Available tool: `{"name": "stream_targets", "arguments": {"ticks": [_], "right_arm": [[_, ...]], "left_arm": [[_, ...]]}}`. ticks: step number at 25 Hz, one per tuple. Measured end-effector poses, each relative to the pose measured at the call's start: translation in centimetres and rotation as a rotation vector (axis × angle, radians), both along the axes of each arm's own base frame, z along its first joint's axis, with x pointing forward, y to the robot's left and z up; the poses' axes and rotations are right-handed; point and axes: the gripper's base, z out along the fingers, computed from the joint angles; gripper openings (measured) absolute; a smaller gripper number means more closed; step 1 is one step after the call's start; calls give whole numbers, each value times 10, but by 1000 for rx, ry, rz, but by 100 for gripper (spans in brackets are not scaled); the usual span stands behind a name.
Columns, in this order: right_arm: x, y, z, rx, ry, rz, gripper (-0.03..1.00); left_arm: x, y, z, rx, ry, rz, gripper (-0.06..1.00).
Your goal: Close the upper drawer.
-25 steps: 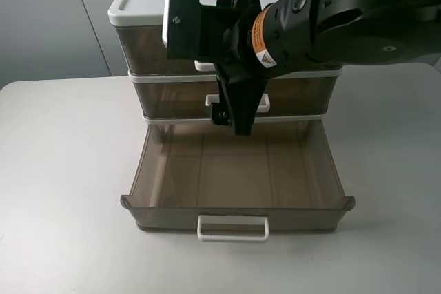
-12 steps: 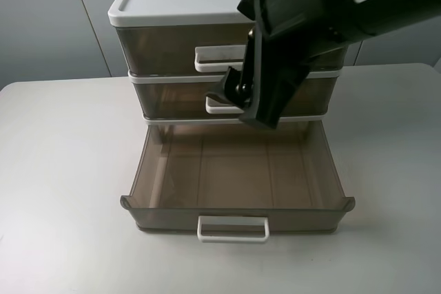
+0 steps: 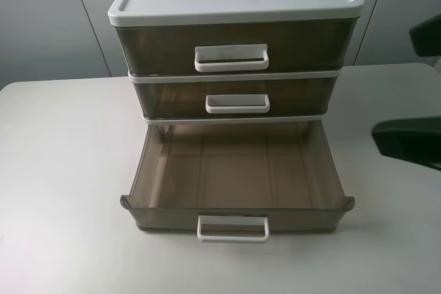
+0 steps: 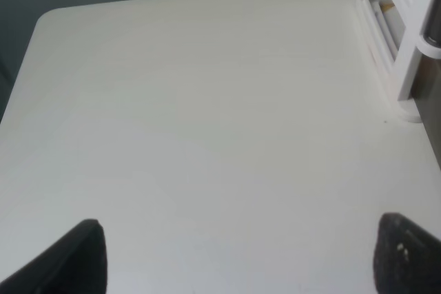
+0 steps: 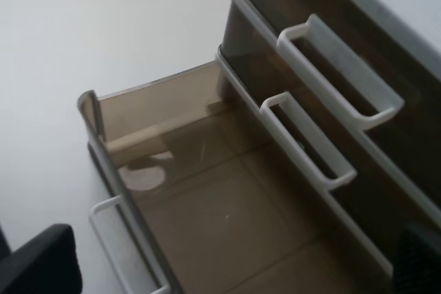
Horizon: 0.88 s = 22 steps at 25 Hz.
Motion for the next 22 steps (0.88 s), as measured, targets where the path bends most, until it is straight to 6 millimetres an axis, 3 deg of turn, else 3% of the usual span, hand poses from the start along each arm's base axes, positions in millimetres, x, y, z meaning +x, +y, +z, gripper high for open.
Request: {"name": "stream_targets", "arguments": {"ticks": [4, 10, 16, 22], "right_arm": [[-26, -35, -14, 55, 29, 8, 68], [-49, -69, -39, 102, 55, 1, 68], [-55, -80, -69, 115, 58, -17, 68], [-57, -86, -70, 155, 25, -22, 68]], "left_arm": [[0, 0, 0, 0, 0, 0, 74], [0, 0, 0, 0, 0, 0, 74], [0, 0, 0, 0, 0, 0, 74], [0, 0, 0, 0, 0, 0, 74]]}}
